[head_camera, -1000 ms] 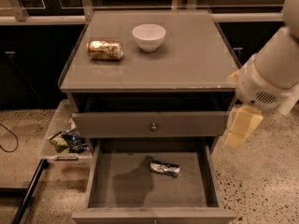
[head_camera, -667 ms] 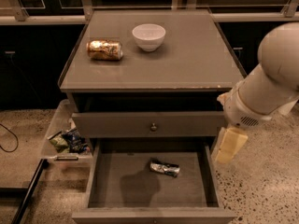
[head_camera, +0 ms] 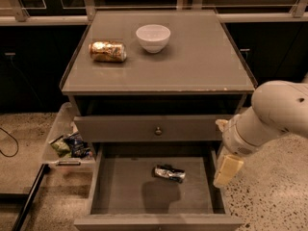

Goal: Pick redbull can from middle drawer and place on counter

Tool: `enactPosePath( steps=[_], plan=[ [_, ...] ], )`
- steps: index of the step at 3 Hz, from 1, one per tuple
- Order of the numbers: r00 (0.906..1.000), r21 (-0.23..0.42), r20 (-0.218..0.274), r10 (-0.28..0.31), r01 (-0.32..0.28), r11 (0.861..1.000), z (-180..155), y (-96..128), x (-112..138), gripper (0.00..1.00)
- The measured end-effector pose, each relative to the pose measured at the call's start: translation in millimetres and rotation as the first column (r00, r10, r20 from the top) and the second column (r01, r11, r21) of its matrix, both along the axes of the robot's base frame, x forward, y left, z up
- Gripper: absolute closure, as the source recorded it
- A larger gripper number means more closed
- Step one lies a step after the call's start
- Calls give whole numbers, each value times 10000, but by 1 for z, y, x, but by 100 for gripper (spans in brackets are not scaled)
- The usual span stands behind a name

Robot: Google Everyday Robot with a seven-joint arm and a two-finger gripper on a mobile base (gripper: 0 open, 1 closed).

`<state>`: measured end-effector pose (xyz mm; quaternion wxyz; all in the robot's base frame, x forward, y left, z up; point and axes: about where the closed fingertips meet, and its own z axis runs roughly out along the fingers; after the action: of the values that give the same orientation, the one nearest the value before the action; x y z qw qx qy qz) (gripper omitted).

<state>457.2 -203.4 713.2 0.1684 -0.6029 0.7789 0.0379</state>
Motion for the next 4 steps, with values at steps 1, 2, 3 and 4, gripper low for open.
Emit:
enactPosePath(
  steps=[1, 2, 3, 4],
  plan=[
    [10000, 3, -3, -2, 2, 10000, 0, 0, 0, 0],
    [9990, 410, -378, -226, 242, 9989, -41, 6, 3, 0],
    [9962, 657, -768, -416, 467, 9967, -109, 15, 15, 0],
    [9971, 1045, -708, -290, 363, 9939, -167, 22, 26, 0]
  ],
)
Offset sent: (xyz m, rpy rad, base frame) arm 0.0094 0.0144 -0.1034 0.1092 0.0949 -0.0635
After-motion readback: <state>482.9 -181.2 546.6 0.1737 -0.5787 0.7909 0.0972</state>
